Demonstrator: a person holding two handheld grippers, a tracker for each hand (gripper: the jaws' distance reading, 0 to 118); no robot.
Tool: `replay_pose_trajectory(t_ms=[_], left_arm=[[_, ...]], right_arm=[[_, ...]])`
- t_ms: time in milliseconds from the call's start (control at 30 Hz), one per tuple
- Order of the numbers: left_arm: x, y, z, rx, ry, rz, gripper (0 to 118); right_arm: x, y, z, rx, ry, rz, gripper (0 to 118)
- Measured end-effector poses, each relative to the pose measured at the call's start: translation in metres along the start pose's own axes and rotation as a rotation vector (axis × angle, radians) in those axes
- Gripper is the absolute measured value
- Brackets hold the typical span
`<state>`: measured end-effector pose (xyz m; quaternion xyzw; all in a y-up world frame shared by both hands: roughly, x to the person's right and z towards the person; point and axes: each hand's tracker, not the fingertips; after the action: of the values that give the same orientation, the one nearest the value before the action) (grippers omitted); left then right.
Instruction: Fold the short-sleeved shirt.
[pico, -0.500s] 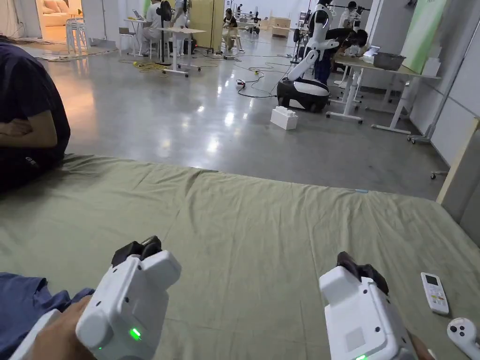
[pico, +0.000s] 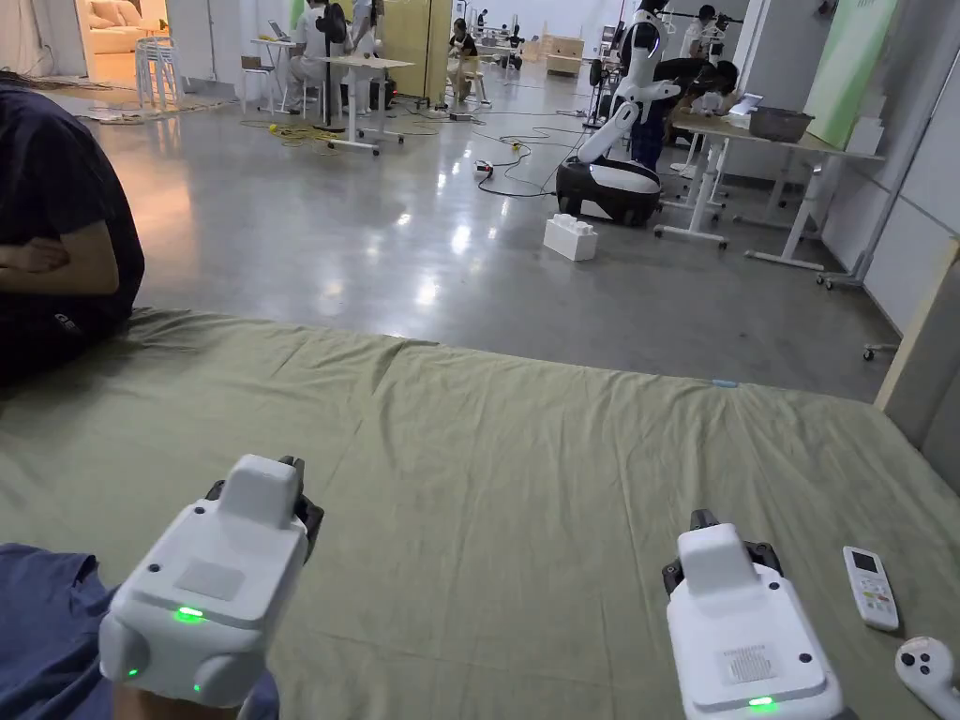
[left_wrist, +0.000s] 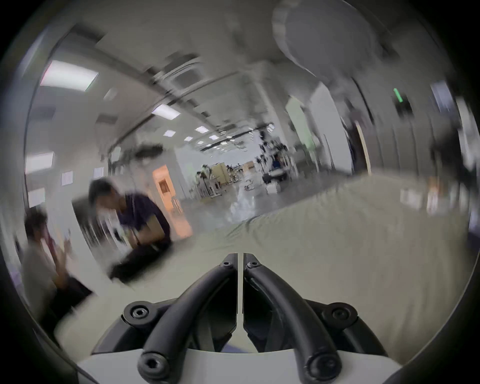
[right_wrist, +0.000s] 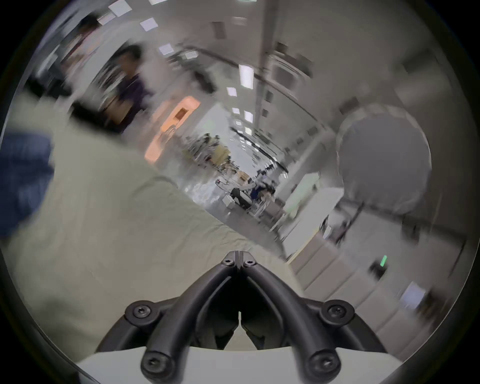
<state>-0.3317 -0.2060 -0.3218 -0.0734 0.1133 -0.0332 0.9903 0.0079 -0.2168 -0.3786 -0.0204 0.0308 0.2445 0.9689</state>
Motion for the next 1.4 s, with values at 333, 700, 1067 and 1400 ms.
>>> replay_pose_trajectory(t_ms=[333,700,1067,1400], left_arm=[[-0.005,-0.001,0.004,0.049,0.016,0.226,3],[-0.003,-0.008,0.015,-0.026,0.006,0.132,3],[-0.085,-0.035,0.027,-0.362,0.007,0.08,3],[-0.195,-0.092,0.011,-0.684,0.073,0.246,38]], right_arm=[[0.011,-0.01,0.009,-0.087,-0.074,-0.519,1],[0.002,-0.005,0.014,-0.074,-0.041,-0.455,1],[-0.025,-0.021,0.006,-0.133,0.038,-0.413,1],[-0.048,-0.033,-0.002,-0.196,0.094,-0.405,1]])
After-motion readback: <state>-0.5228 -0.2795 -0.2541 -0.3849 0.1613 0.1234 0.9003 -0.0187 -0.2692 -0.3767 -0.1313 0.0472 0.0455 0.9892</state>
